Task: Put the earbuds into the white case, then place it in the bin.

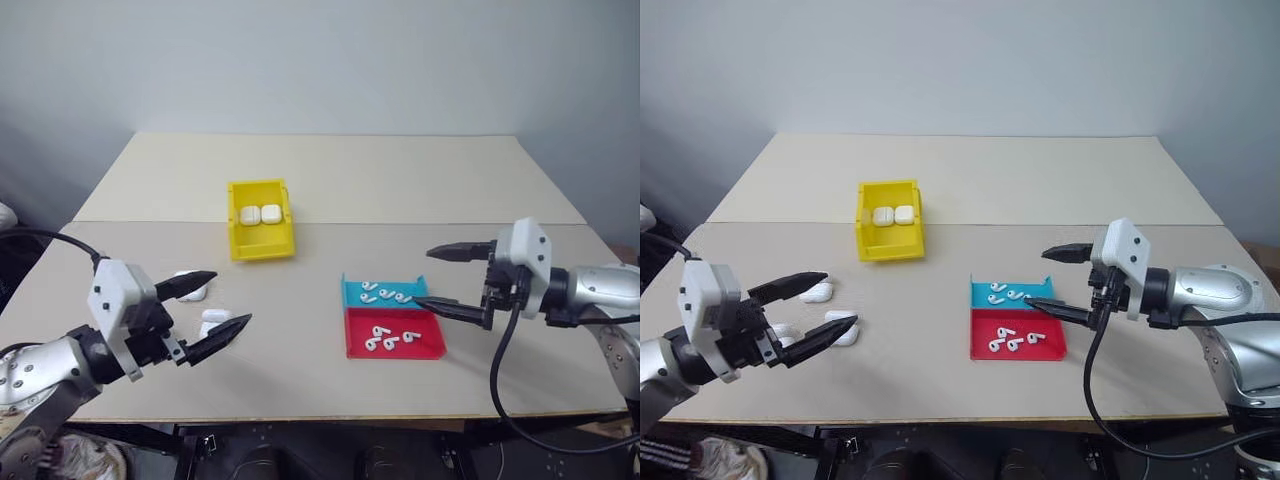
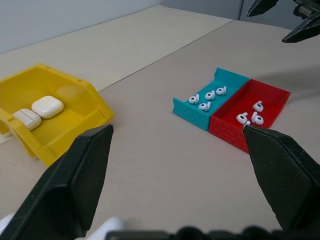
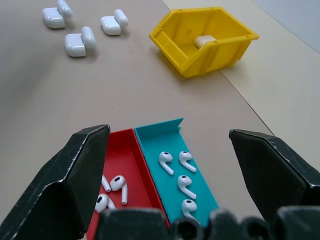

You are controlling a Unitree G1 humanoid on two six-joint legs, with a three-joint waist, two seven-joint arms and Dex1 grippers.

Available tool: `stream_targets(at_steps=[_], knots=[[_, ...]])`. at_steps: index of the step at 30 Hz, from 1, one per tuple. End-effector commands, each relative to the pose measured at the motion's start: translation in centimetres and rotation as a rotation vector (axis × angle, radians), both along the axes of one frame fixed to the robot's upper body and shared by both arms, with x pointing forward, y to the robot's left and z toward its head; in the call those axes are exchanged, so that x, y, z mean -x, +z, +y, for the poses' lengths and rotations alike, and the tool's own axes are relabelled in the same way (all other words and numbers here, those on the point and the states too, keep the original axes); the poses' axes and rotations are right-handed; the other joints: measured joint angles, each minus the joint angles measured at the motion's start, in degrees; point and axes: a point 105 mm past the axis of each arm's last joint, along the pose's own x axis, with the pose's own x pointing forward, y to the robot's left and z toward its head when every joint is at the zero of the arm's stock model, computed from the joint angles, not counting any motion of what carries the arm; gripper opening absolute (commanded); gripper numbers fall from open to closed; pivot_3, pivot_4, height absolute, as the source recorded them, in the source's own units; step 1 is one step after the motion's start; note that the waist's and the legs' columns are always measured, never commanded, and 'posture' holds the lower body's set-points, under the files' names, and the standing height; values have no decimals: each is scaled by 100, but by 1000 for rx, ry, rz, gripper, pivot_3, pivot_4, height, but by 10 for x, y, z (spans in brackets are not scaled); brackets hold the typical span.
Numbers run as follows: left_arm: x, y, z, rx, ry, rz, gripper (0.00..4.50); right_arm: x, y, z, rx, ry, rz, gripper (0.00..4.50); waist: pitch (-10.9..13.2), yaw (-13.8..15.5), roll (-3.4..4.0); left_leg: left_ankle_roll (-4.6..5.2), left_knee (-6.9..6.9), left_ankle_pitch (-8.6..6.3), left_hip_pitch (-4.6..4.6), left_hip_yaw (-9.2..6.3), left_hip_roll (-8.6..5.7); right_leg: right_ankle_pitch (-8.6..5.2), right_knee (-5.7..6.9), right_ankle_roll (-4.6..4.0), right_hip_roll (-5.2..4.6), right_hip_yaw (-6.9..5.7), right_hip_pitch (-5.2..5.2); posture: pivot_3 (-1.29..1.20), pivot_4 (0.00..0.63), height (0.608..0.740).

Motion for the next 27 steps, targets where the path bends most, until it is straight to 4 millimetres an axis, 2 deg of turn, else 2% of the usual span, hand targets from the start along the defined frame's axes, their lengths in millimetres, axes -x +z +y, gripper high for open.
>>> stream_targets(at_steps=[1,9,12,16,20,22,24,27], knots=[[1,1,6,-45,13,-13,4500,4,2,10,-21,16,-39,4459,0,0,0,0,0,0,0,0,0,0,-1,0,0,0,1,0,150,740],[3,4,12,-34,69,42,4500,3,13,19,-102,0,-44,4459,0,-6,0,0,0,0,1,-5,1,0,2,0,-1,2,-2,0,150,740],[0,13,14,-40,146,14,4500,-4,13,18,-96,-32,-56,4459,0,-3,0,0,0,0,-1,-6,1,0,1,0,-1,2,-3,0,150,740],[-7,19,21,-167,314,-39,4500,-11,18,20,-104,-37,-70,4459,0,-2,0,-1,0,0,2,-9,0,1,3,0,0,2,1,0,150,740],[-8,20,22,-213,384,-23,4500,-11,22,22,-112,-24,-62,4459,0,-1,0,-1,0,0,1,-10,0,1,2,-1,0,4,-1,0,150,740],[-6,5,30,-273,406,229,4500,-6,21,21,-101,-11,-51,4459,7,8,-12,-1,0,1,0,-11,0,1,4,-1,-1,5,-1,0,150,740],[-1,-1,35,-302,437,425,4500,-4,20,21,-96,-9,-45,4459,10,9,-16,-4,0,3,3,-28,8,2,9,-3,0,2,-3,0,150,740],[0,0,35,-288,495,562,4500,-3,20,21,-97,-8,-41,4459,14,3,-4,-3,-4,2,15,-30,2,1,12,-2,-10,19,-2,0,150,740]])
